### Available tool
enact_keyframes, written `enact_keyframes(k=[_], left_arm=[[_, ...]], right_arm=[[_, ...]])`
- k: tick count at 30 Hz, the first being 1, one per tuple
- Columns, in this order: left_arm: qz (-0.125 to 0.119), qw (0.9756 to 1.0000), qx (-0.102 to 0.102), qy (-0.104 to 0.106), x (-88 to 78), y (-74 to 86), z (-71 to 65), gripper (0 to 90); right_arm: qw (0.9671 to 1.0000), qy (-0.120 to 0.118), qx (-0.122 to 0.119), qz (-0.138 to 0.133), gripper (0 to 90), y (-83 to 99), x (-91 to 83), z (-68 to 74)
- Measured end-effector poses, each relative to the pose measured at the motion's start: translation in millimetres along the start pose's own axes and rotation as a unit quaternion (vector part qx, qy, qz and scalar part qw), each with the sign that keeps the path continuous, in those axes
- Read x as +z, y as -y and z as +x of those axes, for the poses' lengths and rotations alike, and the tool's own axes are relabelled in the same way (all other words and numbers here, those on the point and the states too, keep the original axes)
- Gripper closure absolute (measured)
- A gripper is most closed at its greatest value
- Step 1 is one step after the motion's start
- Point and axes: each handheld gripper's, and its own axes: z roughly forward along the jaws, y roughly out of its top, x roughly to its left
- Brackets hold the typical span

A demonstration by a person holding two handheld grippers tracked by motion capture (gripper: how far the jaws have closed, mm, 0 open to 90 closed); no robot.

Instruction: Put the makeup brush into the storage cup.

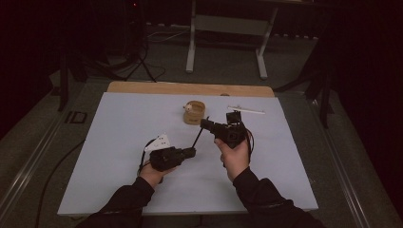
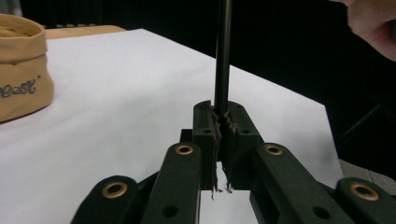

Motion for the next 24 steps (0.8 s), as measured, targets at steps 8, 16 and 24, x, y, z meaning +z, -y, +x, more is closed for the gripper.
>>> enact_keyframes(k=[8, 16, 24], left_arm=[[0.002, 0.9998, 0.018, -0.004, -1.1, -9.4, -4.3, 61.1], [0.007, 0.9998, 0.013, -0.014, -7.5, -12.8, -1.5, 49.7], [0.003, 0.9991, 0.025, -0.033, -19.4, -17.9, -3.2, 34.8]], right_arm=[[0.9998, 0.002, -0.021, -0.002, 86.1, -2.8, -1.3, 5.1], [0.9982, 0.009, -0.058, -0.011, 86.1, -9.4, -7.7, 7.9], [0.996, 0.022, -0.086, -0.011, 86.1, -17.6, -14.8, 3.6]])
